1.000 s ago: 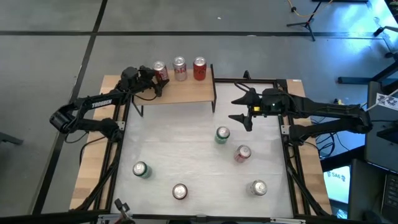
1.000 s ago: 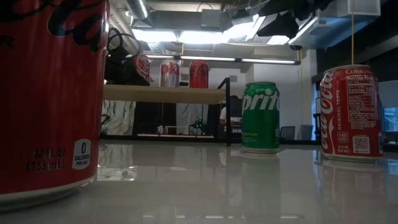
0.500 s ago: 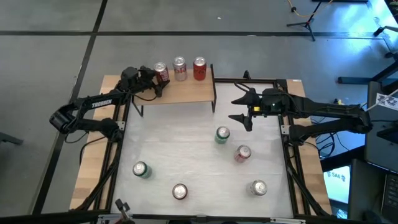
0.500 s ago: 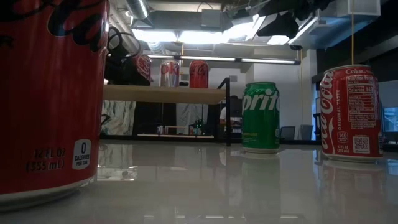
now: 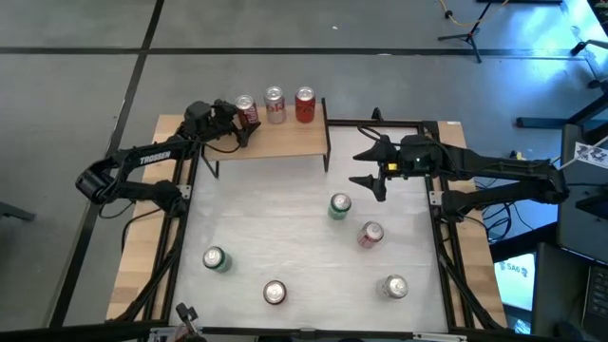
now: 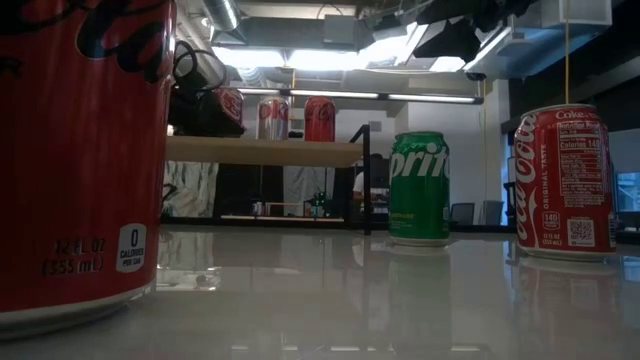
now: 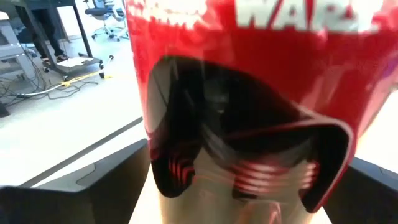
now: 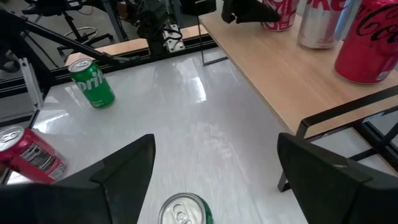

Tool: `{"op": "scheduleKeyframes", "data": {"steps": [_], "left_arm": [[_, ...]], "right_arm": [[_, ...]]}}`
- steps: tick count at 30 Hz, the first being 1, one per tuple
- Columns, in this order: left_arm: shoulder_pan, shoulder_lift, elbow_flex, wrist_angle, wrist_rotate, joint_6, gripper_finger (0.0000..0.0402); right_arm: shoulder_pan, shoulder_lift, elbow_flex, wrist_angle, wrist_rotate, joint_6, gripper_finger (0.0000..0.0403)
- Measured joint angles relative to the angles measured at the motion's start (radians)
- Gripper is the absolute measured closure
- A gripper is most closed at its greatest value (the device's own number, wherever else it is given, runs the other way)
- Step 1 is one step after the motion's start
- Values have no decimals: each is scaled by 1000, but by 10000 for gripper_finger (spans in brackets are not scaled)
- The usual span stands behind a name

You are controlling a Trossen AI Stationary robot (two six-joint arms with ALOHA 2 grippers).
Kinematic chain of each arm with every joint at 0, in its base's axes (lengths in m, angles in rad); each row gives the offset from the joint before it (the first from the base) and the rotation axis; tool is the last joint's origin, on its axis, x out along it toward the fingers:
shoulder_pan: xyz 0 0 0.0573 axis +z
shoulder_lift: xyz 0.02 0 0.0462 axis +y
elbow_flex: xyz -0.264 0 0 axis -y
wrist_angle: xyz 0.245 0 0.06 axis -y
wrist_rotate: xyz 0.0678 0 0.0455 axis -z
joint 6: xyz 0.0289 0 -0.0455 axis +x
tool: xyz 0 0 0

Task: Place canned beverage on shelf
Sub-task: Put the bottom red white soda can on the shelf

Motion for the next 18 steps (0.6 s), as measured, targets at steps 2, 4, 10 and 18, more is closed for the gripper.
{"op": "scheduleKeyframes", "data": {"steps": [2, 4, 10, 18], "left_arm": [[0, 0, 0, 0, 0, 0, 4], [0, 0, 0, 0, 0, 0, 5], [-11, -3, 0, -1, 0, -44, 5], [-10, -73, 1, -5, -15, -79, 5]], "right_arm": [[0, 0, 0, 0, -1, 0, 72], [0, 0, 0, 0, -1, 0, 72], [0, 0, 0, 0, 0, 0, 72], [0, 0, 0, -9, -1, 0, 72]]}}
